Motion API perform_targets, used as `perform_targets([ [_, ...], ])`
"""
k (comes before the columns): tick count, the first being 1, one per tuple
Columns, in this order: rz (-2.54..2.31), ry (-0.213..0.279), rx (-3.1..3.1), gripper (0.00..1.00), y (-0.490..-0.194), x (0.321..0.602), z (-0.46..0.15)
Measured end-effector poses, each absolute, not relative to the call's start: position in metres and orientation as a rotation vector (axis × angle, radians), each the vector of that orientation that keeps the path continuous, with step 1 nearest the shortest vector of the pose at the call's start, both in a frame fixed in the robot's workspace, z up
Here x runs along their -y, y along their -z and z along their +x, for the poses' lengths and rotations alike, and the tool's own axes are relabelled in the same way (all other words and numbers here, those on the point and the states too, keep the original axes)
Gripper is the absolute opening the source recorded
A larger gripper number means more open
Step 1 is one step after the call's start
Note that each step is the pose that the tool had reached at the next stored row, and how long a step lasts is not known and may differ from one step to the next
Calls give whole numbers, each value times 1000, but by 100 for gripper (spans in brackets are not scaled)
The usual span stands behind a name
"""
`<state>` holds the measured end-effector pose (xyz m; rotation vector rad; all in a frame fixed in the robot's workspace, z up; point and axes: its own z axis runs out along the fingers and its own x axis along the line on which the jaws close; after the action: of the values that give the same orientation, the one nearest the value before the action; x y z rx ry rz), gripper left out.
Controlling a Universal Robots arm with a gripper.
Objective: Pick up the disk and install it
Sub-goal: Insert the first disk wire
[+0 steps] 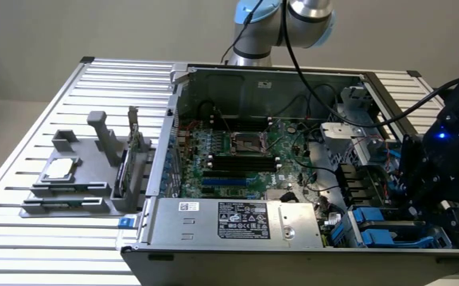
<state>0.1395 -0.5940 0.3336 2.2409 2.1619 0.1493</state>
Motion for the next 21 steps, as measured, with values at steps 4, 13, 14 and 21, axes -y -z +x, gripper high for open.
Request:
perform_targets([
  [4, 2240, -148, -2161, 17, -333, 594, 139],
  [13, 2239, -145, -2160, 17, -331, 594, 141],
  [14, 2239, -145, -2160, 17, -331, 594, 141],
  [21, 2238, -142, -2160, 17, -330, 594, 141],
])
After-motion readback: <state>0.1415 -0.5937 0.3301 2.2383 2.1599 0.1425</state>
